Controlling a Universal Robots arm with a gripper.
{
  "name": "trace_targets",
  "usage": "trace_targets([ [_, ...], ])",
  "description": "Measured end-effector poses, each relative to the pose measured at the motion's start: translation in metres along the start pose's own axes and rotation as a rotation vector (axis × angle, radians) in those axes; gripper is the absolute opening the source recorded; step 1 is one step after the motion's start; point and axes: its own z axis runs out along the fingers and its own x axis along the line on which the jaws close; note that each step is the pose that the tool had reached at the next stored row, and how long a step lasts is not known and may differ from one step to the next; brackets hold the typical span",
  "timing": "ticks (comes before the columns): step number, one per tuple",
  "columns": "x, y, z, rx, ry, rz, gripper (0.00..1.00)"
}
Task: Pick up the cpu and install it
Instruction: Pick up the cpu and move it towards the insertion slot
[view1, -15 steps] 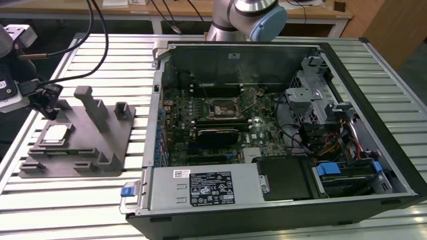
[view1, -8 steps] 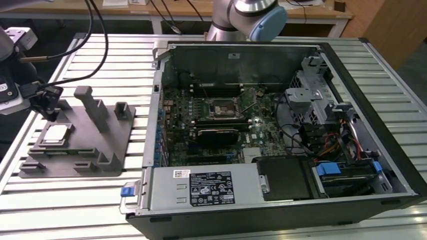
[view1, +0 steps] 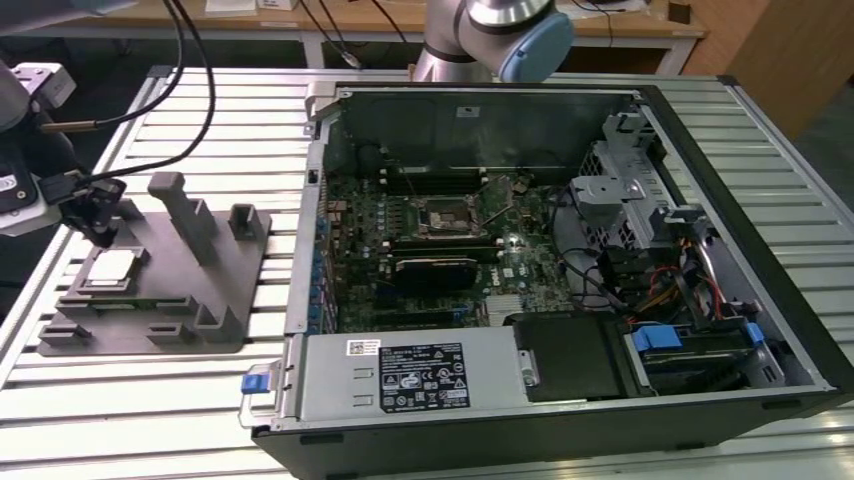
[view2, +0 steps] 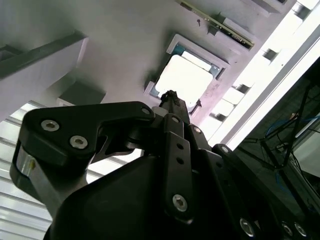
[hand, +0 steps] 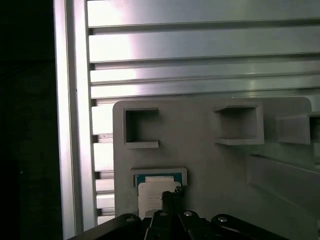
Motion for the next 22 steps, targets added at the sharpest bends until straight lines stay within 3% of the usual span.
trace_targets([
  [13, 0.0102, -0.0014, 0.0131, -0.0001, -0.0001, 0.0, 0.11],
  [22, 0.0113, -0.0045, 0.0193, 0.0001, 0.0001, 0.0, 0.11],
])
